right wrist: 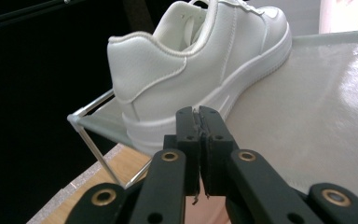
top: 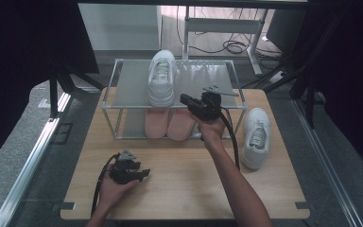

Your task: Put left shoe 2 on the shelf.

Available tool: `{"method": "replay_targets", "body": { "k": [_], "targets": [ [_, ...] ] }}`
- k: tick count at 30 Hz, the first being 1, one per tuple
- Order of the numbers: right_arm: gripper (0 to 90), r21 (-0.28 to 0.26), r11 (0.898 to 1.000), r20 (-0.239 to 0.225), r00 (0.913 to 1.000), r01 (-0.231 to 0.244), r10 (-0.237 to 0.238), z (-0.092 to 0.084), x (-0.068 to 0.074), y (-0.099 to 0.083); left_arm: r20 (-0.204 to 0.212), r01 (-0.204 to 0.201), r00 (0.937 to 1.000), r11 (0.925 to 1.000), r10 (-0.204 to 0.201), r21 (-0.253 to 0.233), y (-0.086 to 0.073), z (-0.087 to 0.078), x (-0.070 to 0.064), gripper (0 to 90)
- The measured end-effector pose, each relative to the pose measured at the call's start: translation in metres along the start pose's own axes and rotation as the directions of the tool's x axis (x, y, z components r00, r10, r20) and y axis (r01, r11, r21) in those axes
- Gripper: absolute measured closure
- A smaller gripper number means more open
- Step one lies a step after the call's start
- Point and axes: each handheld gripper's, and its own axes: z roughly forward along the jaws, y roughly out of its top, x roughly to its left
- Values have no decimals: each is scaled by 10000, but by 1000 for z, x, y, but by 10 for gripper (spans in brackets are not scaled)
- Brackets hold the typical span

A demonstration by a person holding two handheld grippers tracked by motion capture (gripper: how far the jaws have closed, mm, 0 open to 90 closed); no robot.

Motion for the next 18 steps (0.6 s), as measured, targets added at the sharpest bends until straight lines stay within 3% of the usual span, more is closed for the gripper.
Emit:
{"method": "replay_targets", "body": {
  "k": [18],
  "targets": [
    [767,-175,9998,221,9997,116,-112,-59,-23,-41,9,21,10000,10000,-21,40,1,1,0,460]
  ]
}}
